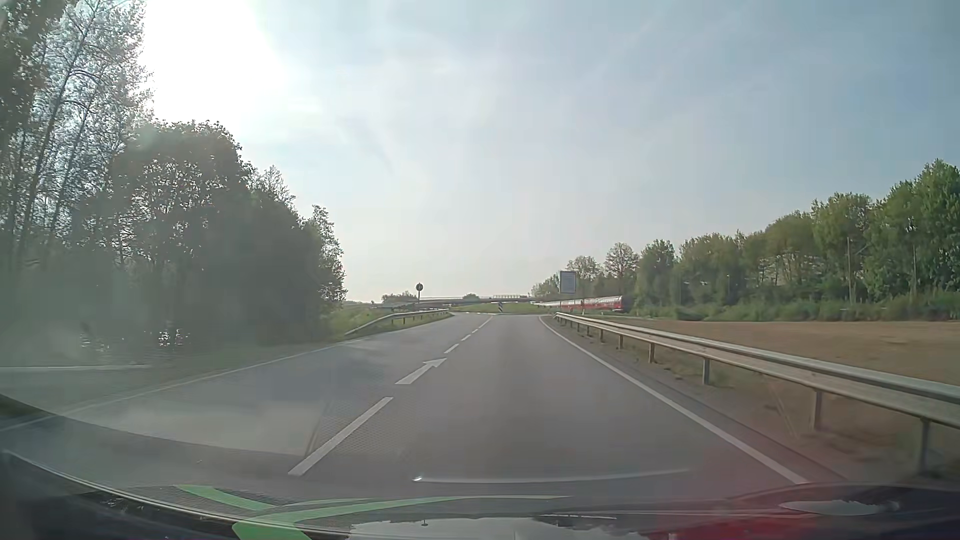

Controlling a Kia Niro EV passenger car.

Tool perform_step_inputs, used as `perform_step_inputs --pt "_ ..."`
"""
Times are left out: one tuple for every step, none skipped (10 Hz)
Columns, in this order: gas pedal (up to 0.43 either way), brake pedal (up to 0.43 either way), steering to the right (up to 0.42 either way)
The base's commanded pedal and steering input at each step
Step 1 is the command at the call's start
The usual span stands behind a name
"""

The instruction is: Follow the waypoints while adhering to traffic rules and regulations

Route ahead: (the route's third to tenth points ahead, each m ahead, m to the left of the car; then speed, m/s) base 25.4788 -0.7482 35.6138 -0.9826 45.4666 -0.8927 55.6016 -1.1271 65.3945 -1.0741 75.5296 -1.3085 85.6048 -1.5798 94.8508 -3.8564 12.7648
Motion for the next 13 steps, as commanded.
perform_step_inputs --pt "0.138 0.000 0.007" --pt "0.138 0.000 0.007" --pt "0.138 0.000 0.005" --pt "0.138 0.000 0.004" --pt "0.138 0.000 0.004" --pt "0.138 0.000 0.004" --pt "0.138 0.000 0.004" --pt "0.138 0.000 0.004" --pt "0.138 0.000 0.004" --pt "0.138 0.000 0.004" --pt "0.138 0.000 0.004" --pt "0.138 0.000 0.004" --pt "0.138 0.000 0.004"
